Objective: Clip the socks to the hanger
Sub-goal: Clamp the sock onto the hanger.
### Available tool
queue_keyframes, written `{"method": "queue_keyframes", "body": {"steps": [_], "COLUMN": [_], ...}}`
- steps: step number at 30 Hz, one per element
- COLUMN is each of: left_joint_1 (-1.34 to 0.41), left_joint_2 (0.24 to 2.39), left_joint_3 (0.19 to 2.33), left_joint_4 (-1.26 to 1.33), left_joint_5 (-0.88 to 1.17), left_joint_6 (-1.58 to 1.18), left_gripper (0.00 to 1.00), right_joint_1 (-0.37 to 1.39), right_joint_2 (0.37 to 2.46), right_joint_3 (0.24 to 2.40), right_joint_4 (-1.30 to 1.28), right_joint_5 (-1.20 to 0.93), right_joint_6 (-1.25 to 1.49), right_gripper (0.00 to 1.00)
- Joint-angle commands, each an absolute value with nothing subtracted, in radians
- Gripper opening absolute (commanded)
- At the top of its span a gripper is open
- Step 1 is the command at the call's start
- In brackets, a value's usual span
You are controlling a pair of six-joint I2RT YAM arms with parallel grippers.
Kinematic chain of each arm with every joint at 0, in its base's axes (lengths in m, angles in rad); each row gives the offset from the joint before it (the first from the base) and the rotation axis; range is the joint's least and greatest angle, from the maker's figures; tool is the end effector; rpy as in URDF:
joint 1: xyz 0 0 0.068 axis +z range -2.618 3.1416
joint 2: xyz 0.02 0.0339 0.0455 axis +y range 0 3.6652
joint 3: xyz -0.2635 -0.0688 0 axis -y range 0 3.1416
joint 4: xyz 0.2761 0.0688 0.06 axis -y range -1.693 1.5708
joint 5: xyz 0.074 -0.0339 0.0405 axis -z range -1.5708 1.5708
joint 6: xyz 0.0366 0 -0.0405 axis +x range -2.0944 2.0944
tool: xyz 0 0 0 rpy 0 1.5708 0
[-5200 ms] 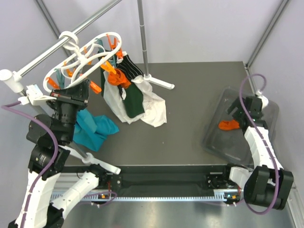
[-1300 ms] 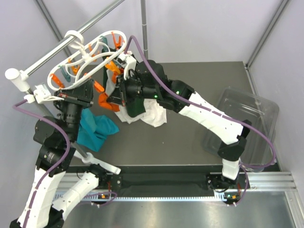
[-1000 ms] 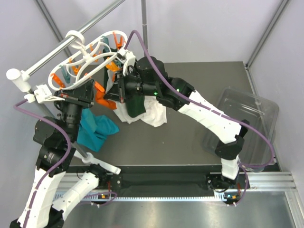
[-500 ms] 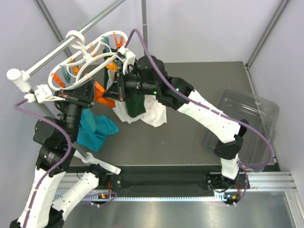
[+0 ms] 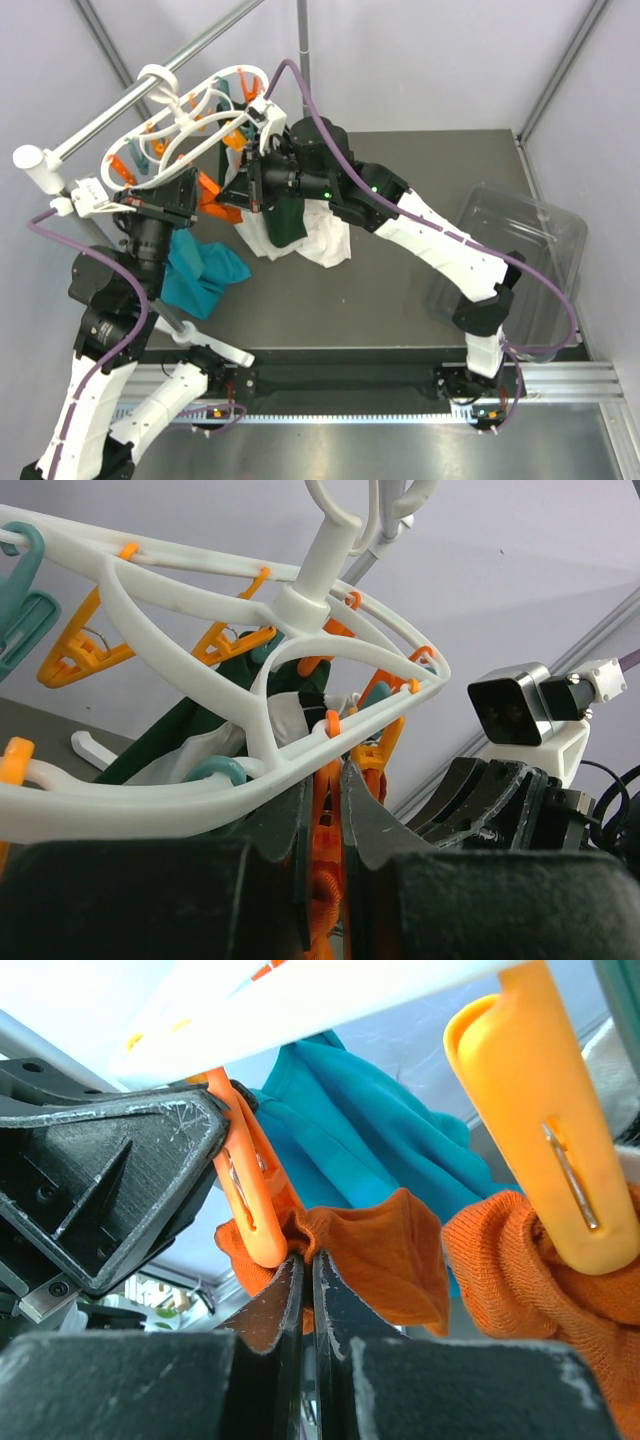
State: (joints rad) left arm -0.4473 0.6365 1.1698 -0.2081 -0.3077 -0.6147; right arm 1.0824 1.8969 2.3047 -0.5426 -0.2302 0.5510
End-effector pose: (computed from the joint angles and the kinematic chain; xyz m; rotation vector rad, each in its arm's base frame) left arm 0.1117 -0.0413 0.4969 -0.3782 1.2384 -0.7233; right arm 0.2004 0.3949 0.5130 -0.6864 1.7890 1.3648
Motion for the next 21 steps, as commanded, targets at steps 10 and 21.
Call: {"method": "queue_keyframes", "body": {"steps": [10, 21], "left_joint_1": [-0.456, -0.456], "left_joint_2": [0.635, 0.597], "left_joint_3": [1.154, 1.187], "left_joint_4": [-0.417, -0.436], "left_joint_5": [-0.247, -0.265], "left_joint_6": [-0.658, -0.646], "left_gripper": [0.45, 0.71], "right_joint_1": [1.083, 1.085], "right_joint_2": [1.822, 1.847], "right_joint_3": [2.23, 2.207], "right_joint_4": [-0.338, -0.301], "right_joint_5": [-0.241, -0.218], "right_joint_6": [0.552, 0.554], "right_gripper": [0.0, 0.11]}}
